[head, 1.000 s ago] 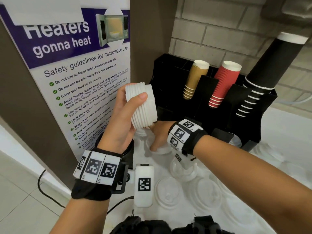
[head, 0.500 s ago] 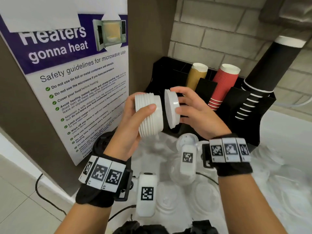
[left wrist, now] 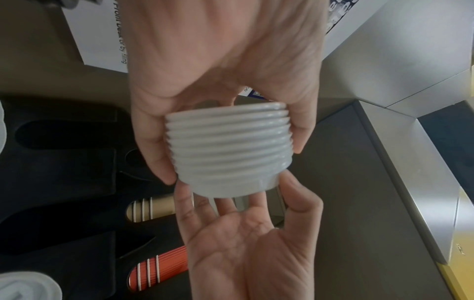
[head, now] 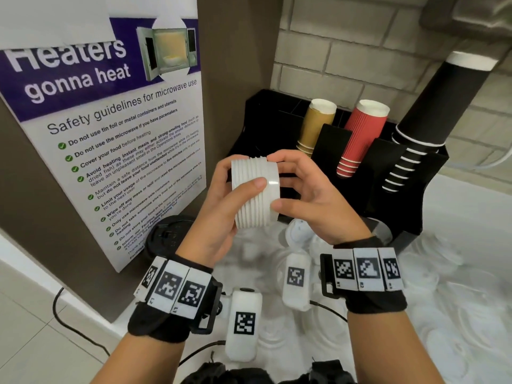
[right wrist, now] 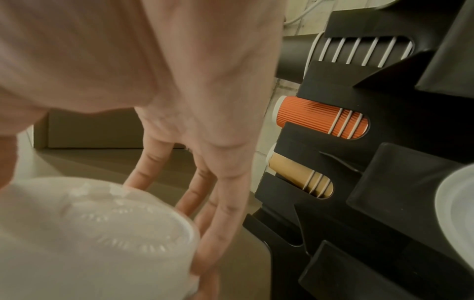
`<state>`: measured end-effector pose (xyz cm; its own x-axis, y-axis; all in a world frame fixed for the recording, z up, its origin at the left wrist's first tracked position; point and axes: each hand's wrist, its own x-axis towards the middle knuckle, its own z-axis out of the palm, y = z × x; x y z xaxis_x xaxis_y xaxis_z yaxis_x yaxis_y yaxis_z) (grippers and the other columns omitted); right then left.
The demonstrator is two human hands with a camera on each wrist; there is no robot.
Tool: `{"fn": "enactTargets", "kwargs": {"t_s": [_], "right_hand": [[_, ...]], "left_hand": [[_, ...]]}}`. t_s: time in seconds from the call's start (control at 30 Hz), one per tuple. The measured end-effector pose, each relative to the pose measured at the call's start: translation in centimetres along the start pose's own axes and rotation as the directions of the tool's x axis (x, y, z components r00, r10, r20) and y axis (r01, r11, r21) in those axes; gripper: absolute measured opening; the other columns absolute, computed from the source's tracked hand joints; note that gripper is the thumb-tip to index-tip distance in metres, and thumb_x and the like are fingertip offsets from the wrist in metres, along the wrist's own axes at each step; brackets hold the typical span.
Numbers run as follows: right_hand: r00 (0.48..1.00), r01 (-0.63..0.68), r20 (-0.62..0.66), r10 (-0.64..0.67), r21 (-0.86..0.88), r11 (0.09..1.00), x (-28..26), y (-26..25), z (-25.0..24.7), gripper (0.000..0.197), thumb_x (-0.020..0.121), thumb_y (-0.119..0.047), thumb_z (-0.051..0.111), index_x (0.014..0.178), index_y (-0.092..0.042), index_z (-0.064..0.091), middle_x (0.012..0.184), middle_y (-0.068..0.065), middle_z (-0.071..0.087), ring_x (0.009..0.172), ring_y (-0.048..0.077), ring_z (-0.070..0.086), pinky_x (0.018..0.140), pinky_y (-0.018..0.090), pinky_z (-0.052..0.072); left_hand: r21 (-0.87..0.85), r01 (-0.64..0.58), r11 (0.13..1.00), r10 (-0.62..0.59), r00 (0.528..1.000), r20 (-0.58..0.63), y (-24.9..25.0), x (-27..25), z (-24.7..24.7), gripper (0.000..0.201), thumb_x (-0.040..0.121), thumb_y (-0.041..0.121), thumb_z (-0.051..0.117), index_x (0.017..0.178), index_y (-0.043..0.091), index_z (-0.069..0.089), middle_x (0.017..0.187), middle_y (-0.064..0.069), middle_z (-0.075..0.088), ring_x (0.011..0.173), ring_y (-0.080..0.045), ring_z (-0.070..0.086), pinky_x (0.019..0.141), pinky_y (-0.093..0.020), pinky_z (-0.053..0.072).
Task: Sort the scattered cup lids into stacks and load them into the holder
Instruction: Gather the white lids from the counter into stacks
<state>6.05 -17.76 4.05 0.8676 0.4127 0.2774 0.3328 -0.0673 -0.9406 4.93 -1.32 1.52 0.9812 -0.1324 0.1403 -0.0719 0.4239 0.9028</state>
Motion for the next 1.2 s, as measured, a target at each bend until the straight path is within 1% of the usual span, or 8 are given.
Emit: {"fn": "enactTargets", "kwargs": {"t_s": [0.13,0.27,0.4,0.53,0.67,0.83,1.0,1.2], "right_hand": [[1.000,-0.016,-0.005,0.016,0.032,0.999,-0.2,0.3,-0.4,0.055,0.072,-0.028,0.075,0.122,-0.032,0.054,0.121,0.003,0.058,0.111,0.022,0.060,0.090,0.040,0.054],[0.958,-0.204,-0.231,0.169,-0.137,0.969,-0.4,1.2,-2.2,0.024,0.087,-0.035,0.066,0.109,-0.026,0.064,0.106,-0.006,0.065,0.103,0.011,0.063,0.087,0.027,0.053],[0.891,-0.451,-0.242,0.383,-0.551,0.702,-1.5,2.8,-4.7,0.011,0.091,-0.030,0.059,0.095,-0.023,0.066,0.093,-0.009,0.064,0.089,0.006,0.060,0.076,0.018,0.044],[0.796,-0.543,-0.222,0.564,-0.675,0.500,-2.3,3.1,-3.5,0.026,0.082,-0.037,0.069,0.105,-0.027,0.061,0.102,-0.005,0.059,0.093,0.012,0.057,0.076,0.022,0.043],[0.737,-0.325,-0.071,0.672,-0.909,0.260,-2.0,3.7,0.6,0.067,0.069,-0.041,0.080,0.128,-0.029,0.049,0.119,-0.002,0.046,0.104,0.017,0.047,0.077,0.029,0.045],[0.675,-0.017,-0.060,0.735,-0.998,-0.065,-2.2,4.9,2.7,0.088,0.062,-0.027,0.085,0.135,-0.026,0.035,0.130,0.007,0.034,0.119,0.029,0.041,0.076,0.038,0.046],[0.626,-0.026,0.000,0.780,-0.999,0.021,-1.6,4.7,1.8,0.073,0.076,-0.025,0.075,0.137,-0.022,0.036,0.128,0.007,0.044,0.109,0.025,0.050,0.074,0.033,0.043],[0.725,-0.099,0.118,0.679,-0.957,0.272,1.0,2.7,-0.2,0.038,0.094,-0.017,0.055,0.131,-0.020,0.054,0.128,0.002,0.055,0.113,0.017,0.051,0.087,0.022,0.038]], "left_hand": [[-0.014,-0.014,1.000,0.014,1.000,0.003,-0.1,-0.1,0.0,0.060,0.062,0.039,0.073,0.117,0.027,0.051,0.105,0.006,0.066,0.098,-0.015,0.064,0.074,-0.034,0.055],[-0.054,-0.070,0.996,0.067,0.996,-0.055,0.2,0.0,-0.4,0.059,0.067,0.030,0.074,0.119,0.022,0.049,0.105,0.009,0.064,0.093,-0.006,0.064,0.065,-0.024,0.053],[-0.097,-0.089,0.991,0.081,0.993,-0.080,0.6,0.0,-1.2,0.051,0.069,0.028,0.073,0.116,0.026,0.050,0.113,0.006,0.061,0.097,-0.008,0.064,0.066,-0.026,0.054],[-0.123,-0.085,0.989,0.075,0.994,-0.081,0.6,-0.1,-1.5,0.042,0.076,0.024,0.065,0.116,0.027,0.051,0.116,0.004,0.060,0.100,-0.010,0.063,0.067,-0.026,0.054],[-0.132,-0.054,0.990,0.048,0.998,-0.048,0.3,-0.2,-1.0,0.050,0.072,0.026,0.070,0.117,0.025,0.049,0.115,0.003,0.060,0.099,-0.011,0.062,0.063,-0.026,0.054],[-0.141,-0.035,0.989,0.033,0.999,-0.012,0.3,-0.2,-0.6,0.055,0.071,0.027,0.071,0.121,0.023,0.048,0.110,0.005,0.062,0.092,-0.007,0.064,0.062,-0.025,0.053],[-0.145,-0.025,0.989,0.027,1.000,0.011,0.5,-0.1,-0.7,0.042,0.076,0.024,0.064,0.115,0.027,0.050,0.109,0.006,0.062,0.091,-0.006,0.065,0.060,-0.024,0.053],[-0.146,-0.013,0.989,0.018,0.999,0.037,0.6,0.2,-0.9,0.038,0.076,0.026,0.064,0.111,0.030,0.052,0.100,0.010,0.066,0.088,-0.005,0.066,0.061,-0.025,0.053]]}}
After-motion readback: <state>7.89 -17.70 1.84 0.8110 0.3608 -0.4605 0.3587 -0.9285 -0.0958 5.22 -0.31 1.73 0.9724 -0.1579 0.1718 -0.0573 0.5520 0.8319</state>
